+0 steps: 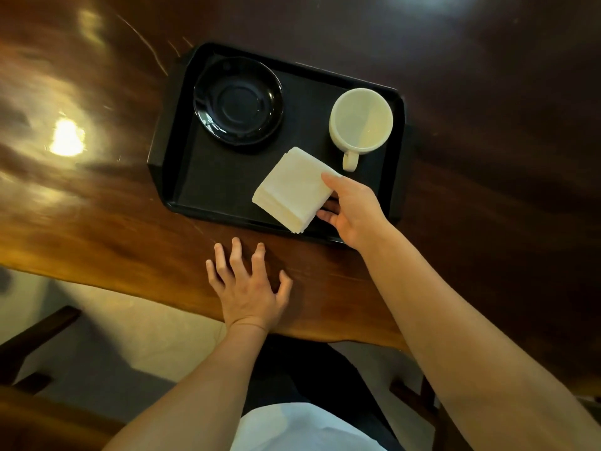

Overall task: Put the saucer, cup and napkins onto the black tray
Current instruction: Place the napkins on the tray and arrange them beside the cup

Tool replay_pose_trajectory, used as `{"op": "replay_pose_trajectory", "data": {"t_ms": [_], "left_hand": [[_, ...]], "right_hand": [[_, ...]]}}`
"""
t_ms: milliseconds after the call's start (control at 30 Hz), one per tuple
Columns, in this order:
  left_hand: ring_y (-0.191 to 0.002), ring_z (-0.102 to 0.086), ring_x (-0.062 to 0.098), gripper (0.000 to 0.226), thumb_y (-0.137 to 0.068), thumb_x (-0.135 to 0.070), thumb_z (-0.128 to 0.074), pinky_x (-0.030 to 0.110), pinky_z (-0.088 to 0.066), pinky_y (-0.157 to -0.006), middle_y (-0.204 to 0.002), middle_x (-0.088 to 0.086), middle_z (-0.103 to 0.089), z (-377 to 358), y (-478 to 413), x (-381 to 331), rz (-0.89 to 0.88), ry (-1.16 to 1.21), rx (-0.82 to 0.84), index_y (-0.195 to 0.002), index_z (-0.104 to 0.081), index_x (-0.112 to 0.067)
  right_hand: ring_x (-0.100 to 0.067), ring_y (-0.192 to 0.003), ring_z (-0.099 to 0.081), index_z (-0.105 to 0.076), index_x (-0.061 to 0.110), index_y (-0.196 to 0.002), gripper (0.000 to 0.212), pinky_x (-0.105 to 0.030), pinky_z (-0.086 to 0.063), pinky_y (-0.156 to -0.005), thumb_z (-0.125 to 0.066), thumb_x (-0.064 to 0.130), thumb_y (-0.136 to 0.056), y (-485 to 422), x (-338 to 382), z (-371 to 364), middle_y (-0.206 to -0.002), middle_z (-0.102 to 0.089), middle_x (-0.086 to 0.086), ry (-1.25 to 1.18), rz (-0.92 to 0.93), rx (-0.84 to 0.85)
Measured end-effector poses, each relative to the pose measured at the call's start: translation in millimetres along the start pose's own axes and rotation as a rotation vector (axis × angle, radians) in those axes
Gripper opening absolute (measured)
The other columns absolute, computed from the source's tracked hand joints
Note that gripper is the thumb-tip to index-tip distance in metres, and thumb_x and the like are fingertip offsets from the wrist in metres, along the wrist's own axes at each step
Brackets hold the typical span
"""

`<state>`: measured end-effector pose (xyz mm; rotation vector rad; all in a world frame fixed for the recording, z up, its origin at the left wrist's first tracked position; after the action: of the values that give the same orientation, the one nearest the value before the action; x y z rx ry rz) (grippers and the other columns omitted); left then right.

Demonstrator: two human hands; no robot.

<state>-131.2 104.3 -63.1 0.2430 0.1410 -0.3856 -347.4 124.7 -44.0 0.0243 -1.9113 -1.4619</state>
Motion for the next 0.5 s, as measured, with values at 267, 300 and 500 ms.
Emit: {"op": "replay_pose_trajectory", "data": {"t_ms": [267, 300, 500], "left_hand": [[-0.145, -0.023, 0.045, 0.063, -0.082, -0.058, -0.051, 0.061, -0.011, -0.118, -0.151, 0.018, -0.035, 0.6, 0.1, -0.3, -0.009, -0.002, -0.020, -0.134, -0.047, -0.023], [-0.145, -0.023, 0.045, 0.063, -0.082, -0.058, -0.051, 0.061, -0.012, -0.118, -0.151, 0.018, -0.035, 0.8, 0.4, -0.2, -0.009, -0.004, -0.021, -0.134, -0.046, -0.023], [-0.145, -0.023, 0.045, 0.064, -0.081, -0.058, -0.051, 0.062, -0.013, -0.118, -0.151, 0.019, -0.035, 0.2, 0.0, -0.6, -0.009, -0.006, -0.016, -0.134, -0.047, -0.023]], "right_hand": [[-0.021, -0.101, -0.070, -0.063, 0.016, -0.105, 0.008, -0.037, -0.060, -0.076, -0.060, 0.012, -0.100, -8.1, -1.6, 5.5, -0.112, -0.070, -0.008, 0.003, 0.037, -0.006], [-0.021, -0.102, -0.070, -0.064, 0.013, -0.110, 0.011, -0.036, -0.061, -0.076, -0.060, 0.010, -0.099, -8.6, -1.5, 6.6, -0.113, -0.071, -0.008, 0.004, 0.047, -0.011], [-0.024, -0.113, -0.068, -0.062, 0.005, -0.132, 0.036, -0.044, -0.059, -0.093, -0.064, 0.005, -0.096, -12.2, -4.6, 17.1, -0.126, -0.069, -0.010, 0.047, 0.084, -0.106]]}}
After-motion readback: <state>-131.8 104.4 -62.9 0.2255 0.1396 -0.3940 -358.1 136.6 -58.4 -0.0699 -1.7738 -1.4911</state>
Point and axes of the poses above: each hand's wrist, its own y-axis away from the middle knuckle, its own z-axis out of the back of the hand, x = y × z, the point moved 10 cm from there along -y, towards the middle knuckle
